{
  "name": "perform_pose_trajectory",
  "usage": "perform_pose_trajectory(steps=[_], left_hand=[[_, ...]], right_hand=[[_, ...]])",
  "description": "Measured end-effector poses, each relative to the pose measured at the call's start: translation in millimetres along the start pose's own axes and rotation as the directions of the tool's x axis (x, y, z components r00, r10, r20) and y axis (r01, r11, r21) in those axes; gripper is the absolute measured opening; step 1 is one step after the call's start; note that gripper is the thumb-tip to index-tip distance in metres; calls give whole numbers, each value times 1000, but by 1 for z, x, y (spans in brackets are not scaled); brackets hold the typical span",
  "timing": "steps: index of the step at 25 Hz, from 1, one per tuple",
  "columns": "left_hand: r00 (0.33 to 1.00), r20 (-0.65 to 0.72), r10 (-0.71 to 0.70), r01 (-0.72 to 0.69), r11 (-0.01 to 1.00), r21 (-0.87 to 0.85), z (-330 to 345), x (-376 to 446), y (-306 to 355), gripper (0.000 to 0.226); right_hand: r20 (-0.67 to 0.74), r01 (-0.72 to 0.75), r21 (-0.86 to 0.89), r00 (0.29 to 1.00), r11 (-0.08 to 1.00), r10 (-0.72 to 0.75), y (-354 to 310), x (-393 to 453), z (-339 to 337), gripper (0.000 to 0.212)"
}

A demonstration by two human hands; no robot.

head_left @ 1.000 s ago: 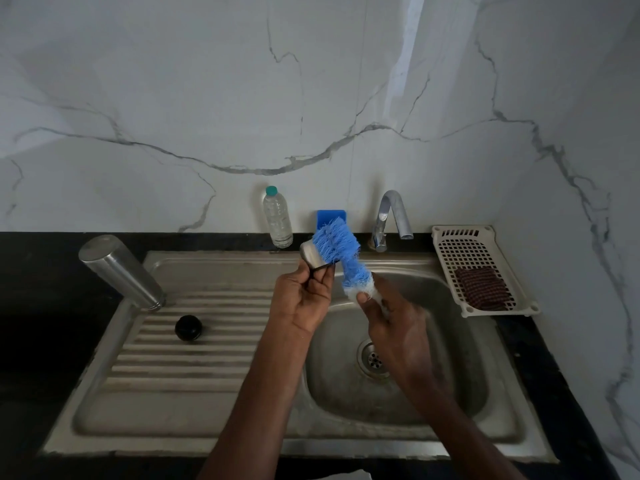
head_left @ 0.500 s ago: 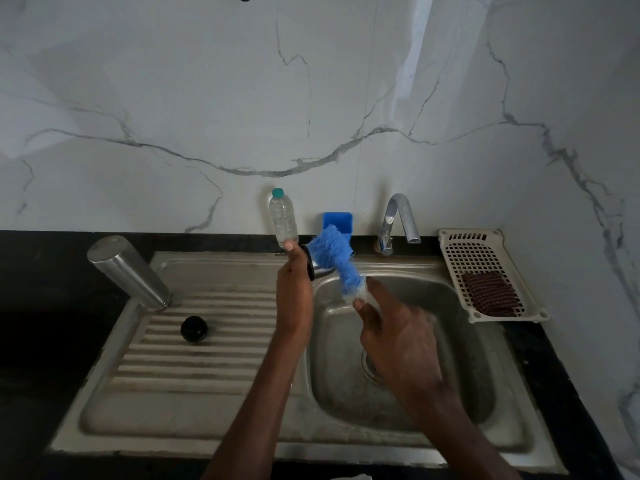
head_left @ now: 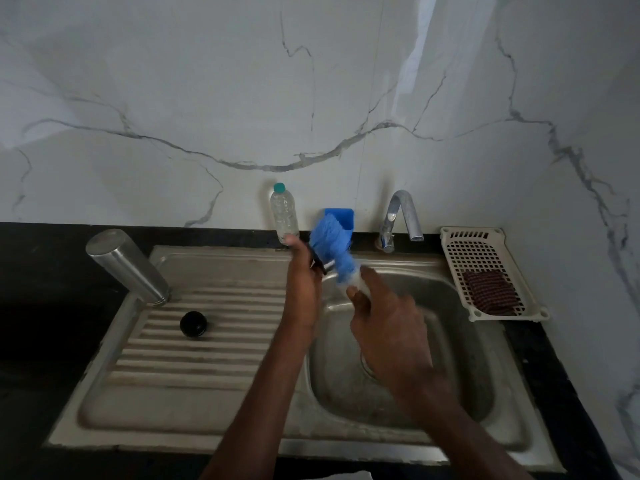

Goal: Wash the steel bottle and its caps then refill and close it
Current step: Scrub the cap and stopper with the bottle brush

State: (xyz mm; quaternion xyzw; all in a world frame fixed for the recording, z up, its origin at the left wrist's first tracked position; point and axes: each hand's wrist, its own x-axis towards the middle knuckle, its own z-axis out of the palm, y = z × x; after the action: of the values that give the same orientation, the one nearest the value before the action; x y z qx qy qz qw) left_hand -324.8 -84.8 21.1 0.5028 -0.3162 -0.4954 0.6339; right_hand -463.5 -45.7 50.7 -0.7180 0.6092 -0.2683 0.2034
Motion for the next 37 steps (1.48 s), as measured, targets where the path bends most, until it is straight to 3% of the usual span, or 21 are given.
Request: perform_pose_trajectory(steps=[2, 5, 7, 10, 12, 14, 15, 17, 19, 20, 22, 24, 25, 28, 33, 37], left_hand=[[996, -24, -87, 82, 980, -179, -9, 4, 4, 108], [996, 32, -82, 84, 994, -68, -3, -4, 2, 115], [996, 77, -44, 47, 998, -34, 3, -6, 0, 104], [1000, 20, 15, -15, 1000, -3, -5, 1, 1, 92], [1000, 8, 20, -20, 1000, 14, -11, 2, -1, 68], [1000, -14, -3, 2, 997, -78, -10, 1, -6, 36], [999, -32, -11, 6, 988, -154, -10, 2, -7, 29], [998, -52, -39, 21, 952, -304, -14, 3, -2, 27], [991, -50, -125, 89, 887, -454, -20, 3, 2, 30], [979, -52, -196, 140, 837, -529, -21, 4, 4, 30], [953, -52, -297, 207, 771, -602, -17, 3, 1, 31], [952, -65, -300, 216, 805, -553, -6, 1, -3, 33], [954, -85, -287, 204, 831, -517, -3, -1, -5, 34], [933, -134, -334, 211, 808, -551, -5, -3, -6, 28], [926, -132, -355, 220, 787, -576, -9, 2, -5, 33], [930, -144, -339, 200, 794, -574, -16, 4, -2, 36]], right_hand=[[62, 55, -26, 997, 998, -53, 2, -27, 5, 45], [10, 62, -52, 998, 997, -61, 7, -9, 12, 45], [9, 18, -52, 1000, 998, -18, 0, 7, 7, 46], [42, 23, -30, 999, 999, -22, 1, -14, 1, 39], [72, -15, 69, 997, 997, 10, -2, -20, -6, 28], [134, -194, 249, 977, 949, 165, 2, 8, -11, 19], [219, -330, 361, 939, 872, 265, 2, 23, -19, 20], [448, -565, 484, 816, 668, 366, 7, 35, -34, 23], [550, -631, 444, 753, 637, 362, 12, 23, -39, 24], [543, -613, 447, 765, 651, 348, 10, 12, -37, 22], [352, -440, 465, 888, 768, 296, 3, -5, -25, 17], [60, -170, 258, 985, 951, 160, 3, -3, -15, 19], [-2, -71, 125, 997, 990, 72, 4, -3, -12, 23], [-12, 82, -44, 997, 996, -83, 14, -15, -4, 33], [-83, -1, 63, 996, 998, 6, 17, -3, 2, 24], [-33, 118, 28, 993, 993, -117, 17, -17, 2, 30]])
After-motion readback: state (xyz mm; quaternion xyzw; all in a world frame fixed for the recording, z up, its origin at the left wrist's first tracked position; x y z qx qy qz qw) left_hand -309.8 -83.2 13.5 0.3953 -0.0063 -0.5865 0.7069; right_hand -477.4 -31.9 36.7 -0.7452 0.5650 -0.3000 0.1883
